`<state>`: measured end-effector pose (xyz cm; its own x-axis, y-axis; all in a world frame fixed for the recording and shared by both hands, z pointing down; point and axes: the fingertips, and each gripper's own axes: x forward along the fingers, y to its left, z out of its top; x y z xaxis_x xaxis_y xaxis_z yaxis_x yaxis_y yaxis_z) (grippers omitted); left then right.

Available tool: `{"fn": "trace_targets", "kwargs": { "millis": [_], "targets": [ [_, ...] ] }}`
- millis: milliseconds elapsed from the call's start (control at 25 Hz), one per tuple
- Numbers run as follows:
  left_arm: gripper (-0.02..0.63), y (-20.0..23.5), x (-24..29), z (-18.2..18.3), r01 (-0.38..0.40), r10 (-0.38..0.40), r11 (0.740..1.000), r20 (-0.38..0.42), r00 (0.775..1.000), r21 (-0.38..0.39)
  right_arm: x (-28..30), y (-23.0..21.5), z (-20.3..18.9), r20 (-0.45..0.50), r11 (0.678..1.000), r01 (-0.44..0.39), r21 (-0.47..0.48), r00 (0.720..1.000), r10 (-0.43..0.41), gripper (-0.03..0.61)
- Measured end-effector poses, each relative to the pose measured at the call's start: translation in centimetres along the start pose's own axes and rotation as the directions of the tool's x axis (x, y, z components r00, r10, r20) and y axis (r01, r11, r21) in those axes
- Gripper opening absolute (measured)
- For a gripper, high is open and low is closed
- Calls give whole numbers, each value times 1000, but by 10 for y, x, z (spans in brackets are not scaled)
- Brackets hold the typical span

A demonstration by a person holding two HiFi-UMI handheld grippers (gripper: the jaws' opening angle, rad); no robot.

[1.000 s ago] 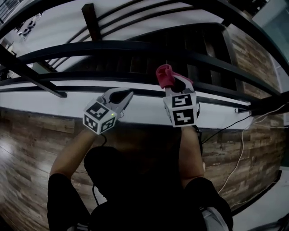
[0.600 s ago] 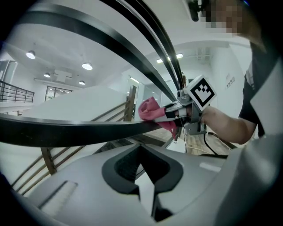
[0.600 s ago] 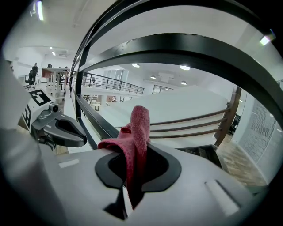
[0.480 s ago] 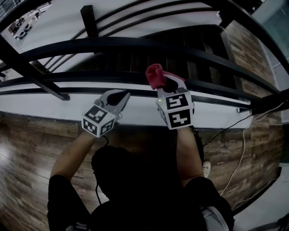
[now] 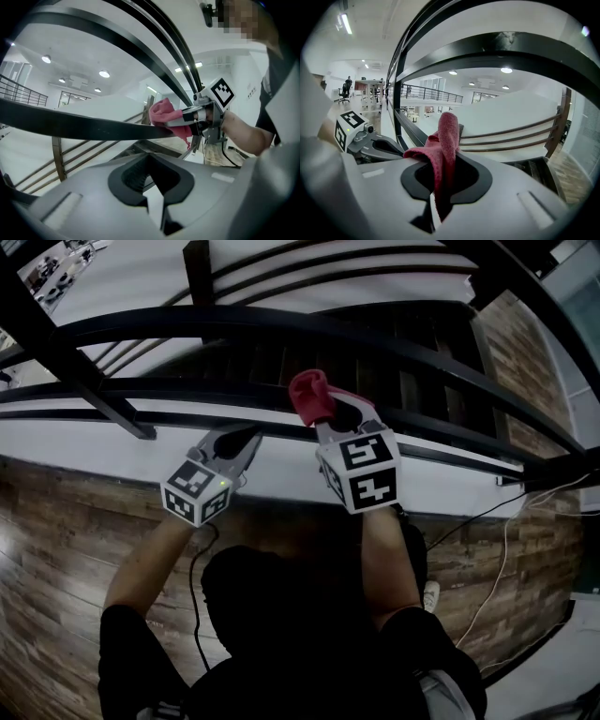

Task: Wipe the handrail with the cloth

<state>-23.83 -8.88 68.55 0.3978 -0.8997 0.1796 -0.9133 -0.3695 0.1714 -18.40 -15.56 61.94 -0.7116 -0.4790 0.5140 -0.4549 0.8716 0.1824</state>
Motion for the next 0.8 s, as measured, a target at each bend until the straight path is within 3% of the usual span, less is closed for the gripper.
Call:
{"fn": "trace_targets", "kwargs": {
  "millis": [320, 800],
  "targets": [
    [-2, 16, -14, -2, -10, 10, 1000, 23, 1000, -25, 9, 16, 12, 11, 1000, -6, -31, 1000, 6, 41],
    [-2, 57, -56, -11, -121, 124, 991, 50, 991, -61, 39, 76, 48, 27, 991, -81, -105, 996, 85, 41]
  ]
}}
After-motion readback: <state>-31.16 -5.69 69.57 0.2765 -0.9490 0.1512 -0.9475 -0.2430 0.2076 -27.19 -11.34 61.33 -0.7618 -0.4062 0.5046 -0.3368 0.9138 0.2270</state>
